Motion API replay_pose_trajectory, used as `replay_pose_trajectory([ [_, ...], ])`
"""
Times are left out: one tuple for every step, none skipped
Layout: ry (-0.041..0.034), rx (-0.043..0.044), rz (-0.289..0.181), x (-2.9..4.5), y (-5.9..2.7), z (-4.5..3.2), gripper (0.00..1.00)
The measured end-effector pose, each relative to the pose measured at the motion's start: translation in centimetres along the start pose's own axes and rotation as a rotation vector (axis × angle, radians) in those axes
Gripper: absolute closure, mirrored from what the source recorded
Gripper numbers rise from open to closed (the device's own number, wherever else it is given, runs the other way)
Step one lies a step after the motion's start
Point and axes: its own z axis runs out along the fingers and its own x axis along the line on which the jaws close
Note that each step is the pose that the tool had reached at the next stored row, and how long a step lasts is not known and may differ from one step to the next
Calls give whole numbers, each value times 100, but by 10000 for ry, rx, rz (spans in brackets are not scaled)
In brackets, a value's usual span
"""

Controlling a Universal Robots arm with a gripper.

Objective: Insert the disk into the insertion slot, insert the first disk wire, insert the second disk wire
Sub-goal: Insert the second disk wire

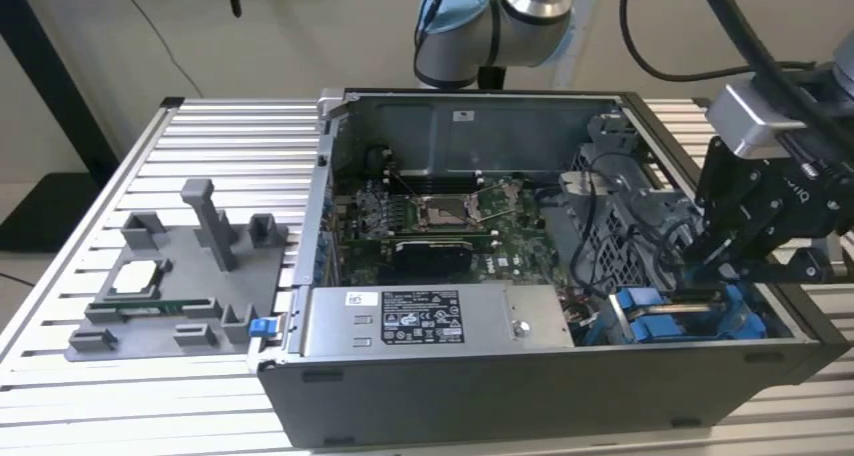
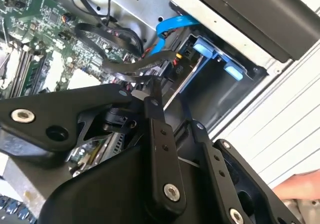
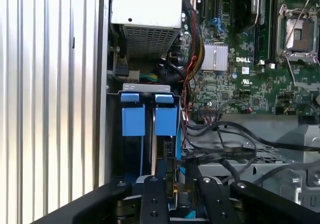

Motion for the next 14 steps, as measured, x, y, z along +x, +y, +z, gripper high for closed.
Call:
replay_pose_trajectory([
  [0, -1, 0, -5, 1, -38, 0],
  [-1, -1, 0, -10, 3, -76, 0],
  [-1, -1, 0, -15, 5, -112, 0],
  [1, -1, 0, -19, 7, -145, 0],
  [0, -1, 0, -22, 8, -172, 0],
  [0, -1, 0, -24, 8, -190, 0],
  [-1, -1, 0, -26, 9, -203, 0],
  [-1, -1, -1, -27, 9, -207, 0],
  [-2, -1, 0, -27, 9, -207, 0],
  [-2, -1, 0, -27, 9, -207, 0],
  [0, -1, -1, -27, 9, -208, 0],
  [-1, -1, 0, -27, 9, -208, 0],
  [-1, -1, 0, -27, 9, -208, 0],
  [-1, -1, -1, -27, 9, -208, 0],
])
